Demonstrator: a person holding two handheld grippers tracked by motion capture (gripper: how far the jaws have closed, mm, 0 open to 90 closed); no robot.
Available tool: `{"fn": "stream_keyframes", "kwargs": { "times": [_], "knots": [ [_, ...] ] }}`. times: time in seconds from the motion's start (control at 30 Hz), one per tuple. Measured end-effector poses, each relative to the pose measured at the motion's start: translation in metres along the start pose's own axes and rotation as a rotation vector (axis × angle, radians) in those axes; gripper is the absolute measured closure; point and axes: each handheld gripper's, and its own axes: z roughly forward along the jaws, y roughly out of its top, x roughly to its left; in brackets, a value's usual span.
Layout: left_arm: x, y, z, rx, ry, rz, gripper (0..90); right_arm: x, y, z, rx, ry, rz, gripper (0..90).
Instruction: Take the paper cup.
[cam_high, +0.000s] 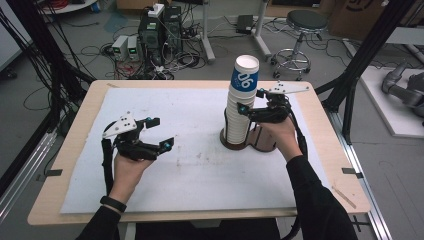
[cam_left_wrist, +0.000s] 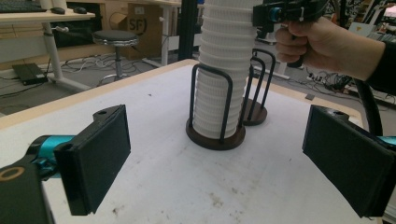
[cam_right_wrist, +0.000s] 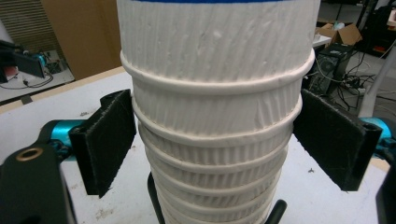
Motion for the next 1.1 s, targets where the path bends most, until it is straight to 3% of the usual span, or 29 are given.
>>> {"fn": "stream_keyframes", "kwargs": {
  "times": [0.17, 0.37, 0.5, 0.57, 0.7, 1.1],
  "knots": [
    [-0.003, 0.023, 0.015, -0.007, -0.042, 0.006, 7.7, 0.001, 0.0, -0.001, 0.001, -0.007, -0.008, 14.4],
    [-0.008, 0.05, 0.035, -0.014, -0.06, 0.029, 7.7, 0.001, 0.0, -0.001, 0.001, -0.009, -0.011, 14.4],
    [-0.009, 0.074, 0.057, -0.034, -0.081, 0.026, 7.6, 0.001, 0.0, -0.001, 0.0, -0.018, -0.019, 14.6],
    [-0.009, 0.079, 0.062, -0.032, -0.078, 0.027, 7.7, 0.002, 0.001, -0.002, 0.001, -0.019, -0.022, 14.7],
    [-0.011, 0.099, 0.086, -0.024, -0.089, 0.02, 8.2, 0.002, 0.001, -0.003, 0.004, -0.022, -0.025, 14.8],
    [-0.016, 0.145, 0.141, -0.041, -0.145, 0.023, 8.3, 0.003, 0.001, -0.003, 0.001, -0.03, -0.038, 14.9]
  ]
}}
